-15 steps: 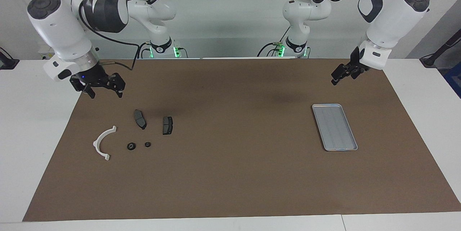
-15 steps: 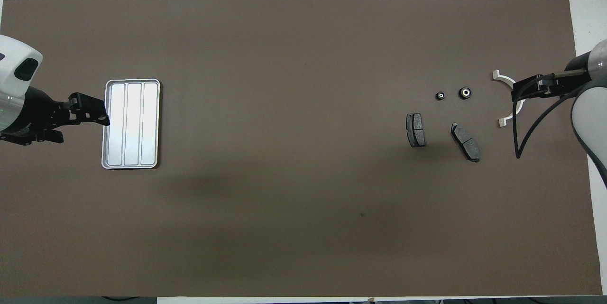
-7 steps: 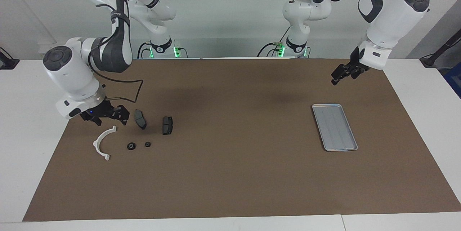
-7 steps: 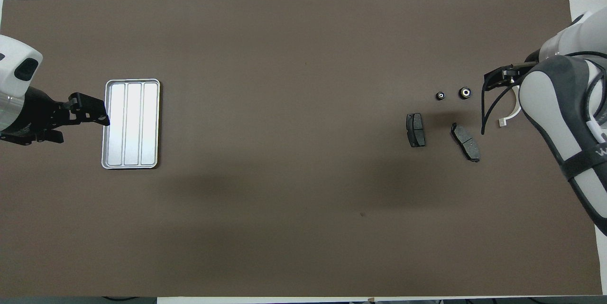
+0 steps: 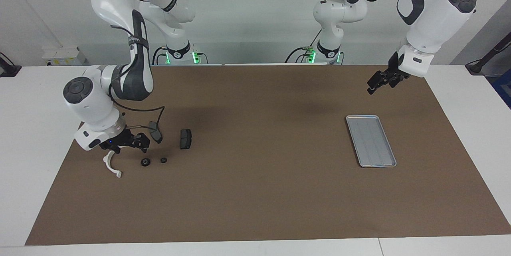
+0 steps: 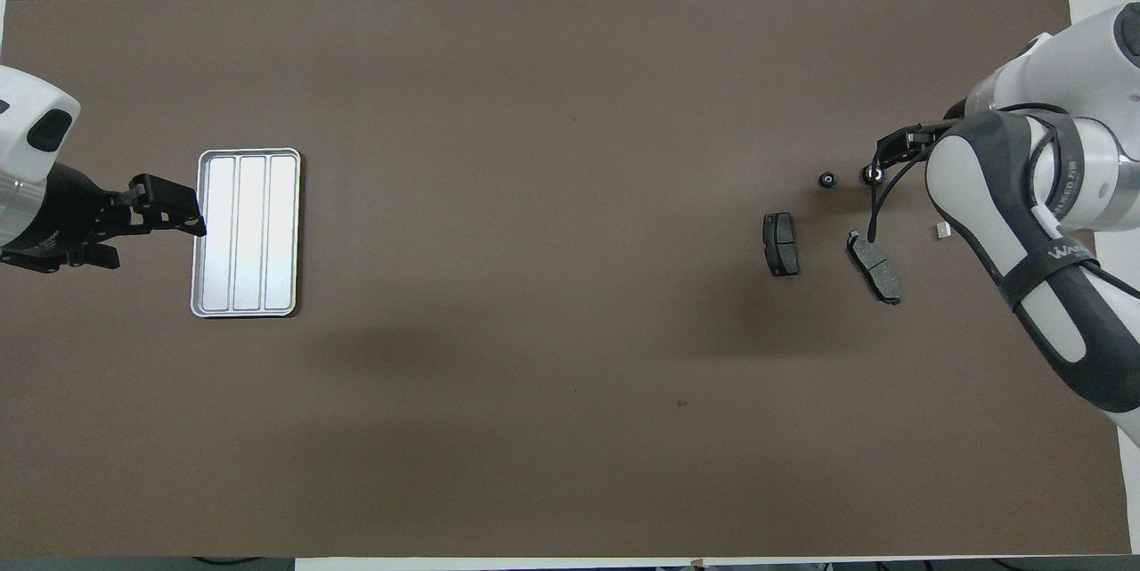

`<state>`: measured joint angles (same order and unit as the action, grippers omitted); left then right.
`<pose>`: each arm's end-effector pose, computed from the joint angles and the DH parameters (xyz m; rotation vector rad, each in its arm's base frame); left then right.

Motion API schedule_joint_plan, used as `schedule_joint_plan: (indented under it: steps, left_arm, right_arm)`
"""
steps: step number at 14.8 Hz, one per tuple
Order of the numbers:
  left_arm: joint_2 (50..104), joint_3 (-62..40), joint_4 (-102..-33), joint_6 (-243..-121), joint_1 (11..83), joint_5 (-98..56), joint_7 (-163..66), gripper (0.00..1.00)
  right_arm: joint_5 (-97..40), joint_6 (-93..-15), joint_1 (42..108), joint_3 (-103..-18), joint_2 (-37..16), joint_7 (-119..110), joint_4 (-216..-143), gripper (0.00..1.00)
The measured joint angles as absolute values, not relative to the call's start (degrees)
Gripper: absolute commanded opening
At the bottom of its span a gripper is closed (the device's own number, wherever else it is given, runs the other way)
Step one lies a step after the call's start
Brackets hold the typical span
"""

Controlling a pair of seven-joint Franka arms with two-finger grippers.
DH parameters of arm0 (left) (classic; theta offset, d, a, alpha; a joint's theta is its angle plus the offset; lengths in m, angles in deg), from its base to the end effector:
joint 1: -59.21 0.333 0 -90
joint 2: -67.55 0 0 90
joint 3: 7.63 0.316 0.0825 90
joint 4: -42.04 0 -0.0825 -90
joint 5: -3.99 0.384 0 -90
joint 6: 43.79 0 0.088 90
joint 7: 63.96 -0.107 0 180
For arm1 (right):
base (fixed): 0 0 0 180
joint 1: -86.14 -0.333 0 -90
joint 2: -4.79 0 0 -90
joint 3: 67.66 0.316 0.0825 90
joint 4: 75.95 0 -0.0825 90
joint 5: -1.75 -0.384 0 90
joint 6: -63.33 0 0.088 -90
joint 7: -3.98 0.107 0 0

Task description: Pick bearing gear from pile to tray

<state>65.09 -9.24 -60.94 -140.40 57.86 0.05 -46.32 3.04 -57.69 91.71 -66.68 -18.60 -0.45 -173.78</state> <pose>0.5409 -0.0348 0.5507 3.0583 0.4100 -0.1221 0.6577 -0.0549 0.3545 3.1294 0.0117 -0.0068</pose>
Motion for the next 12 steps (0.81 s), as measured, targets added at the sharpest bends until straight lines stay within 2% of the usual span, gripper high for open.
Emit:
schedule_joint_plan:
  steps: [6,12]
  left_arm:
    - [65.09,-9.24,-60.94,-140.40,57.86,0.05,-46.32,1.00]
    - [65.09,-9.24,-60.94,-140.41,57.86,0.05,-46.32,1.00]
  right_arm:
    - [3.06,-62.46,91.68,-66.69,-22.94,-0.50,-173.80,1.00]
    - [3.06,-63.04,91.43,-66.63,-23.59,-0.50,-173.80,1.00]
